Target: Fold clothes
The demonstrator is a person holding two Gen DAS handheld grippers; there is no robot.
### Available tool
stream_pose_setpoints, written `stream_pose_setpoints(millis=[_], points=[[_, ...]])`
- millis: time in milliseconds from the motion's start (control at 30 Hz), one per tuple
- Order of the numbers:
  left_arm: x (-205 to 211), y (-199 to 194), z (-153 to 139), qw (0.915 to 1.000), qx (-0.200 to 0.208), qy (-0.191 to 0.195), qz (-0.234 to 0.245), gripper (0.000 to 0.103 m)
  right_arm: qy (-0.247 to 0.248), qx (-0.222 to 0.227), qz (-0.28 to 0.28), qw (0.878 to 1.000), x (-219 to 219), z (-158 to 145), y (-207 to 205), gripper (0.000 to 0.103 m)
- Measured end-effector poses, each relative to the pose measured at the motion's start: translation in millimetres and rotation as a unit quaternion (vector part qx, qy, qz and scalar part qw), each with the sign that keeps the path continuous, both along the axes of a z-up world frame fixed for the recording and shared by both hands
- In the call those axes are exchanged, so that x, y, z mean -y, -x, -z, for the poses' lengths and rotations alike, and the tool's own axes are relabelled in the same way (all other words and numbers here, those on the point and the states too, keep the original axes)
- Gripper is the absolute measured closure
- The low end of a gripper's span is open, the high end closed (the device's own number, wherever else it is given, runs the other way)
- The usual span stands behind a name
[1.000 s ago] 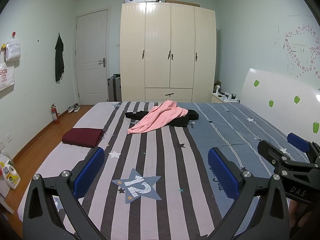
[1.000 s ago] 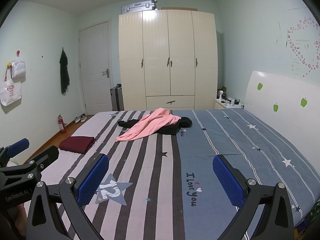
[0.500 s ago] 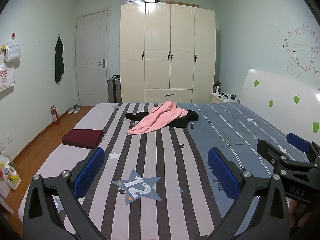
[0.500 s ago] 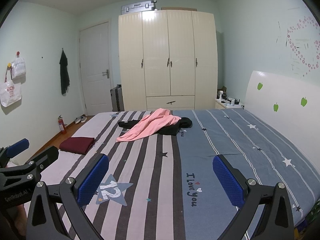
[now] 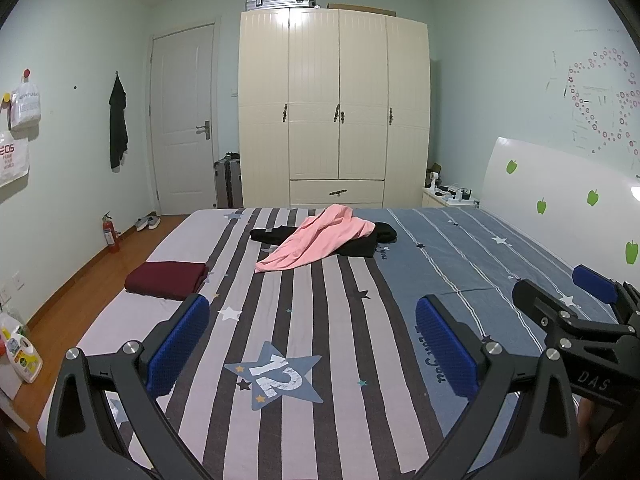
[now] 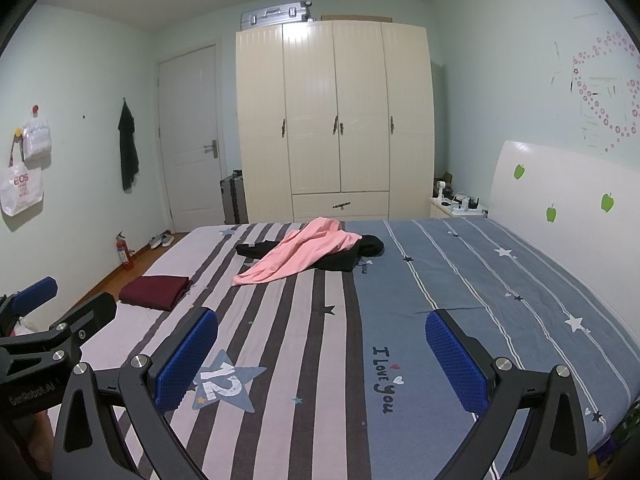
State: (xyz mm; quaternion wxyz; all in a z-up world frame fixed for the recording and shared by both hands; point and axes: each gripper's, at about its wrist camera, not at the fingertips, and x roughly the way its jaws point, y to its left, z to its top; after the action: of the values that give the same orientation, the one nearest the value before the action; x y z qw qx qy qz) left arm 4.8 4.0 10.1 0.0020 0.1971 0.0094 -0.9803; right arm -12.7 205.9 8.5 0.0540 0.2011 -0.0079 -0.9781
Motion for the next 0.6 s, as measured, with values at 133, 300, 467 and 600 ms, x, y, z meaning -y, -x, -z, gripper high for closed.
stream_pose_setpoints(millis=[133, 300, 467, 600], points=[[-0.3, 0.3, -0.3, 1.0, -0.001, -0.001, 0.0, 0.001, 0.0, 0.0, 0.0, 1.0, -0.3, 0.3, 0.3, 0.0], [-0.2, -0.1, 1.2, 1.0, -0.002, 0.002, -0.001, 0.001, -0.001, 0.0, 0.001, 1.0, -1.2, 1.5, 0.0, 0.0], [-0.6, 1.7, 3.2, 1.0, -0.003, 0.0, -0.001, 0.001, -0.006, -0.002, 0.006, 1.0, -3.3, 3.0, 0.5, 0.0], [1.4, 3.2, 8.6, 0.9998, 0.0, -0.009, 0.016, 0.001, -0.007, 0.0, 0.008, 1.0, -6.1, 6.1, 1.7, 0.0]])
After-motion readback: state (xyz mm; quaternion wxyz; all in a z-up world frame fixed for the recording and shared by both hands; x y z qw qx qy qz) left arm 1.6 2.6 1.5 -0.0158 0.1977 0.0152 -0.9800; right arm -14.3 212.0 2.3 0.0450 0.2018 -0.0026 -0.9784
